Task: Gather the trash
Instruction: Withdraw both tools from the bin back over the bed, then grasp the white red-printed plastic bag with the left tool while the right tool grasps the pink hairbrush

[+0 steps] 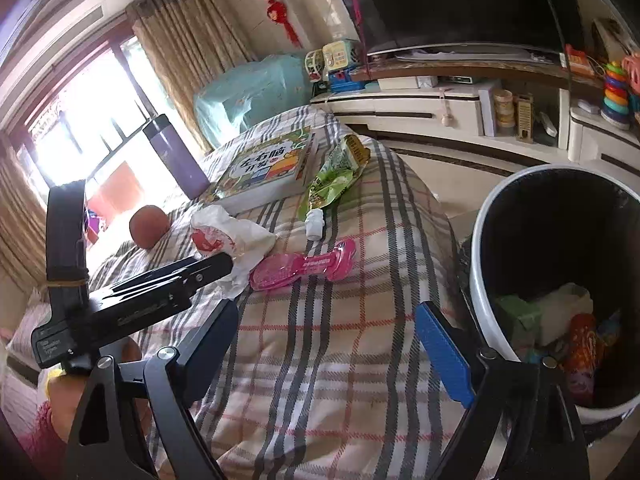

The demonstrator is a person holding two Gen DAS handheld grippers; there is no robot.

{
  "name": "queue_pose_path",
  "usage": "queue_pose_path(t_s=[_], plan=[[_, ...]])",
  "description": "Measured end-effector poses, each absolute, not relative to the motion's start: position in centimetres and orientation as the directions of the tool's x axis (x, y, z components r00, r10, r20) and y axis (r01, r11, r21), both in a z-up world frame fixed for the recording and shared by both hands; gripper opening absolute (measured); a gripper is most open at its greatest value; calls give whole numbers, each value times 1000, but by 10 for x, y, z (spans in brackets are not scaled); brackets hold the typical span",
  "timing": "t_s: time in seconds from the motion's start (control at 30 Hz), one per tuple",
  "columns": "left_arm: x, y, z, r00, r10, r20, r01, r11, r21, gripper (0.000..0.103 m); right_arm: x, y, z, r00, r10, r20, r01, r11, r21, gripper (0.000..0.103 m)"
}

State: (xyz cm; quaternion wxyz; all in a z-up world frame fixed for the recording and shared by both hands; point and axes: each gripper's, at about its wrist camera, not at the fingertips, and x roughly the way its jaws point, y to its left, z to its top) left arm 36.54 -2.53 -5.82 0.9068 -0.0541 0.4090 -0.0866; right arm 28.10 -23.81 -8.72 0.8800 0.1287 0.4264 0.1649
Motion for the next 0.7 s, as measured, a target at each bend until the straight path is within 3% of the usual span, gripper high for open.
queue_pose_path(t_s=[0.03, 0.27, 0.7], plan=[[364, -24, -57, 654, -204, -729, 119, 979, -166, 22, 283, -237, -88, 578, 402, -710, -188, 912, 364, 91], [338, 8, -49, 661, -228, -715, 96, 971, -221, 21, 300, -215, -90, 528, 446, -722, -285, 894, 345, 91], [288, 53, -49, 649, -239, -722, 25, 955, -294, 21, 337, -156, -114, 418, 329, -847, -538, 841, 61, 87]])
